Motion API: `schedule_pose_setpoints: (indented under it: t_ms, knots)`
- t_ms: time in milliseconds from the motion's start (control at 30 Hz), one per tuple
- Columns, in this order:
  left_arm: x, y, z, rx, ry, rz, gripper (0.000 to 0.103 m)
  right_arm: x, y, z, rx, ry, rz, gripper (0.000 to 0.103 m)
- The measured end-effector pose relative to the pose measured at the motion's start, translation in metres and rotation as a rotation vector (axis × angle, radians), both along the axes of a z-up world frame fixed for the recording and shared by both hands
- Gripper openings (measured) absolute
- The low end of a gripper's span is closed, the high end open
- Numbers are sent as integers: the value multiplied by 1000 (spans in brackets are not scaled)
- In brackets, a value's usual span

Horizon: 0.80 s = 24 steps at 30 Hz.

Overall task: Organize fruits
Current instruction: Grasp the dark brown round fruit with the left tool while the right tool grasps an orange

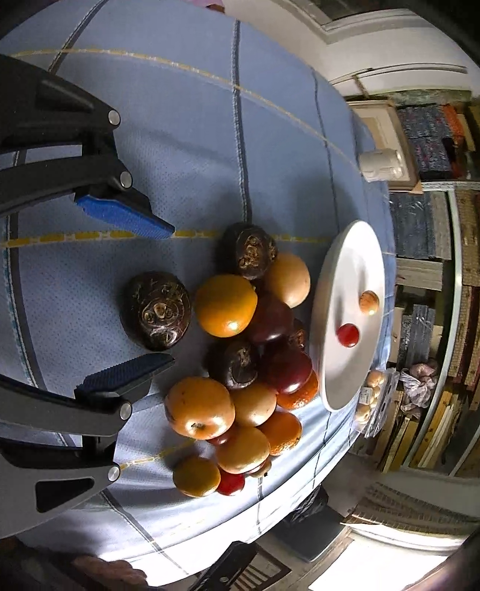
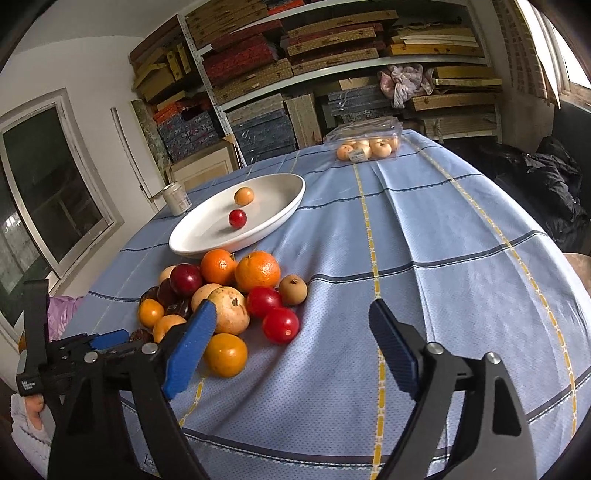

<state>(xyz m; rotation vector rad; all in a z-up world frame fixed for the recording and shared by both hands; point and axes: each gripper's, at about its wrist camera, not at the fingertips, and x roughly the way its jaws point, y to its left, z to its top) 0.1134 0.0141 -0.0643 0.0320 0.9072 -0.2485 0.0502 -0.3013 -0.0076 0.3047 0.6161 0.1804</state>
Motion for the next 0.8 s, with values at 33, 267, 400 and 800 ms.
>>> schedule_pose_setpoints:
  t_ms: [33,267,400,800]
  knots:
    - [1,1,-1,-7,6,3,65,0,0,0,1,0,-1,85]
    - [3,-1,-2,-18,18,-14,59,1,0,0,1,2,0,85]
    - [3,0,-2,-36,22,-21,51,2,1,-1,1,6,0,85]
    - [-3,11,7,-56,-35,24,44,-2,12,-1,-39,0,37,85]
